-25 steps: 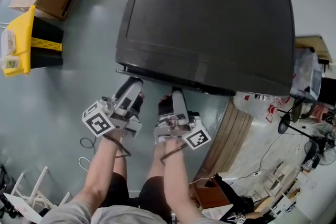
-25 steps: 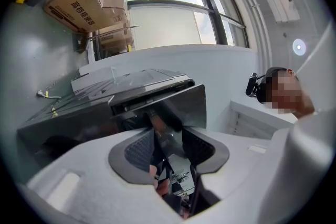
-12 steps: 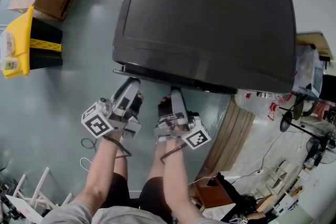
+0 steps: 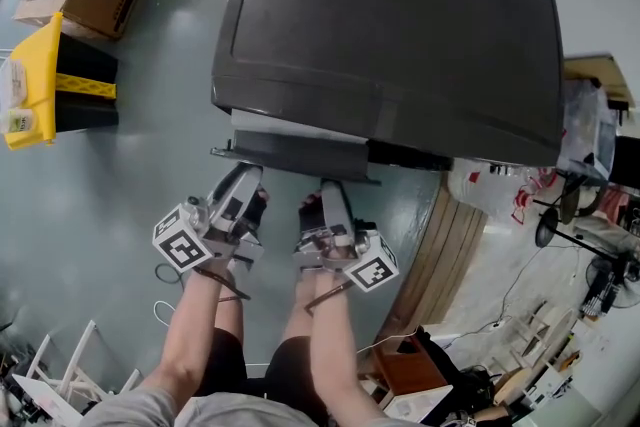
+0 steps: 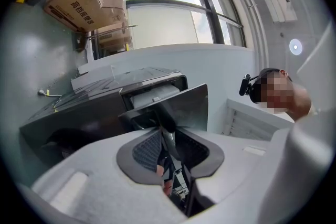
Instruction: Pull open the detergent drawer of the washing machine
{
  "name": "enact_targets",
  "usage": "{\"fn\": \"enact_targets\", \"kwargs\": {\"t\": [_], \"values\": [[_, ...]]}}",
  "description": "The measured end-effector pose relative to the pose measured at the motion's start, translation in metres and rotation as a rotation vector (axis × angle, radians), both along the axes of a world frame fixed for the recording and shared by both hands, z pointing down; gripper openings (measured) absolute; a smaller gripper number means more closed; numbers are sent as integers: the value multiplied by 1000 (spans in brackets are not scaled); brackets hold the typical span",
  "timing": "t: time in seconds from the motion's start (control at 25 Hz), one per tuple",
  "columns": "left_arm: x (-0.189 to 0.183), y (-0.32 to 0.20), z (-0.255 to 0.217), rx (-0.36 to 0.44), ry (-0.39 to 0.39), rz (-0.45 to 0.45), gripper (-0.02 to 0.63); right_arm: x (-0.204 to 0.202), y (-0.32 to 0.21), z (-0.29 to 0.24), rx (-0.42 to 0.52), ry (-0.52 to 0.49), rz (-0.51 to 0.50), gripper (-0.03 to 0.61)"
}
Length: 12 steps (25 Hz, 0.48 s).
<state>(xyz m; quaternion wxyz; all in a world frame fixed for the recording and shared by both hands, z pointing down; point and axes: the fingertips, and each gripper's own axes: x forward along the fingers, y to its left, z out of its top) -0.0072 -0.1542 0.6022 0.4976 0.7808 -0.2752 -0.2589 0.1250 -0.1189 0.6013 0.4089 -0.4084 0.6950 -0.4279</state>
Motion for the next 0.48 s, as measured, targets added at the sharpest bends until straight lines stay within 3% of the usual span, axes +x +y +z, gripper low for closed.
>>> {"fn": "enact_targets", "kwargs": {"t": [0.48], "values": [[-10,46,-1,-12,1,-2,83,-10,47,0,5,-8,-5,87]]}}
